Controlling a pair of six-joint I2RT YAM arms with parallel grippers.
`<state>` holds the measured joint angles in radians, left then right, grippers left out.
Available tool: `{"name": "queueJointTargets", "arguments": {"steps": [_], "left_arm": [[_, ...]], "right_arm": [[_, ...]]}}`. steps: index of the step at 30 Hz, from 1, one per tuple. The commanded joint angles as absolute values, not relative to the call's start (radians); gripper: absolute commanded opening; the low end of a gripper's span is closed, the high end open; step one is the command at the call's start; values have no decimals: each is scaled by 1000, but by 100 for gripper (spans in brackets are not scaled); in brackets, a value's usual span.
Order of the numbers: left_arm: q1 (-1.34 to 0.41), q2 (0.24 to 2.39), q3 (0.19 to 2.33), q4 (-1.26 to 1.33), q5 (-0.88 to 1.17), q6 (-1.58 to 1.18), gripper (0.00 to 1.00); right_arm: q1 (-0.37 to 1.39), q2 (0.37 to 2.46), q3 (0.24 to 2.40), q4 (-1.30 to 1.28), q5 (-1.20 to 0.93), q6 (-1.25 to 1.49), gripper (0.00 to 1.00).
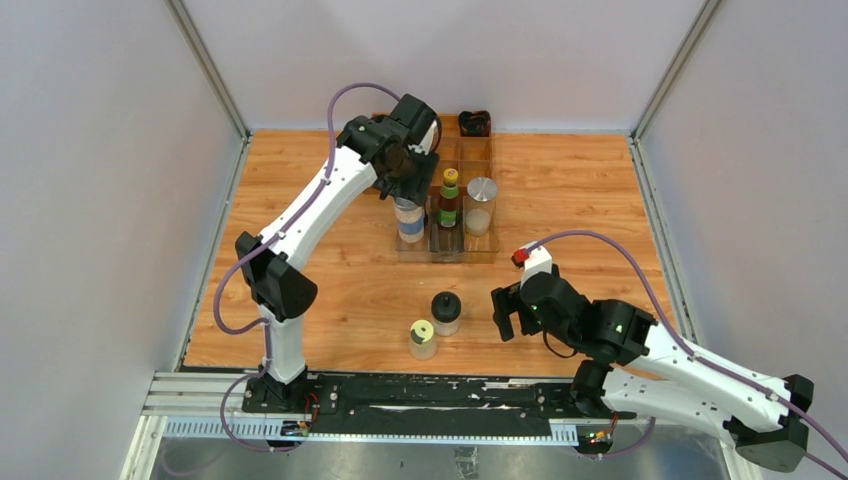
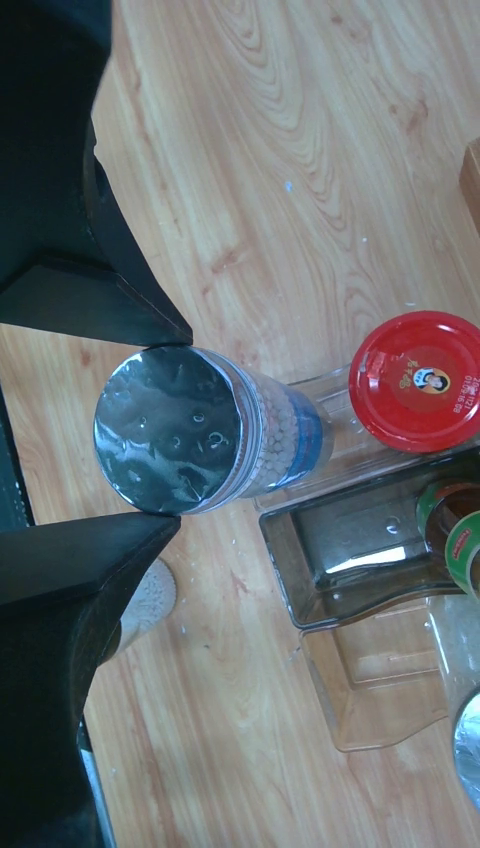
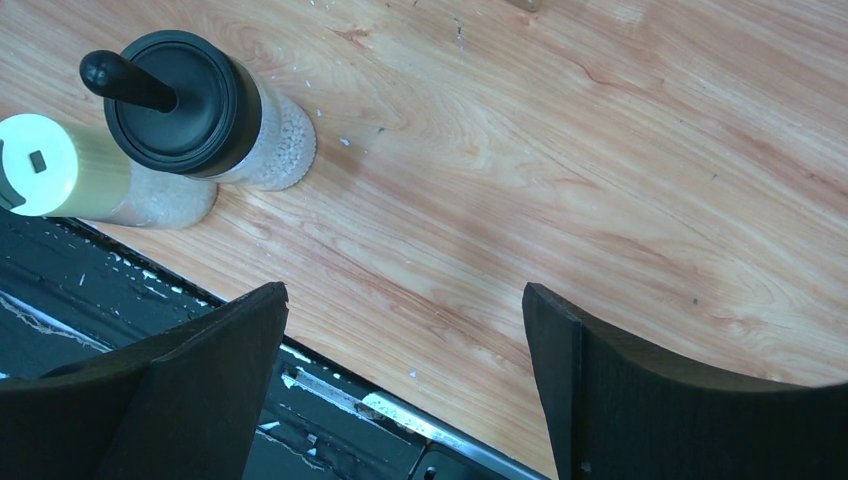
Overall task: Organize the condiment bottles
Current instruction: Place the bottle in the storage box.
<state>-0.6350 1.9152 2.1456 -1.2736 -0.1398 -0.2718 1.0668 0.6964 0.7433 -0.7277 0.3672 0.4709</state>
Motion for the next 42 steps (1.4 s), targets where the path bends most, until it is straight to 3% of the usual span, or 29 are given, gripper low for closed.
{"name": "queueJointTargets", "arguments": {"steps": [1, 25, 42], "left_arm": [[-625, 1944, 2194, -1258, -112, -244, 39], [-618, 2019, 2198, -1252, -106, -223, 37], [-611, 1993, 2053, -1147, -88, -230, 37]], "right_arm": [[1081, 700, 753, -750, 384, 466, 94], [1080, 716, 732, -724, 396, 459, 94], [1080, 712, 726, -721, 394, 459, 94]]}}
